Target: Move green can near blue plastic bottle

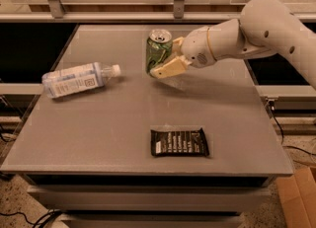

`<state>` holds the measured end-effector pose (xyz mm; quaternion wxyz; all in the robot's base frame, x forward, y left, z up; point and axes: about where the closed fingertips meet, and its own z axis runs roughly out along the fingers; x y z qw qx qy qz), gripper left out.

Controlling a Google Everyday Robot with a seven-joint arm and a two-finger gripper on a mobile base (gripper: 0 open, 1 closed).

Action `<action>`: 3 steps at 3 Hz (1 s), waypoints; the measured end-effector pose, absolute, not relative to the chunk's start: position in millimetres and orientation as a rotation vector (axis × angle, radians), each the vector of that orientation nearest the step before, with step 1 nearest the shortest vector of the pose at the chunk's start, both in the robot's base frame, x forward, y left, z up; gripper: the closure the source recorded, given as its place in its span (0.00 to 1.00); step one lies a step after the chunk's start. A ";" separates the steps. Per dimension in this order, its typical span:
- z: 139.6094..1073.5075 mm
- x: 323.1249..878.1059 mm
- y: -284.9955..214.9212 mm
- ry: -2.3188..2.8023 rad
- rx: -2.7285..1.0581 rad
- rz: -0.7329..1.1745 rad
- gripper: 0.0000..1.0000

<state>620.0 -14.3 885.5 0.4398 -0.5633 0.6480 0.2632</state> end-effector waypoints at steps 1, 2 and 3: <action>890.2 602.2 16.9 1.524 -1.521 0.720 1.00; 890.2 602.2 17.0 1.524 -1.521 0.720 1.00; 885.0 594.9 42.7 1.483 -1.587 0.770 1.00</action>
Offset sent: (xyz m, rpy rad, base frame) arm -0.0117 0.0233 0.0045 -0.0024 -0.0093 0.0942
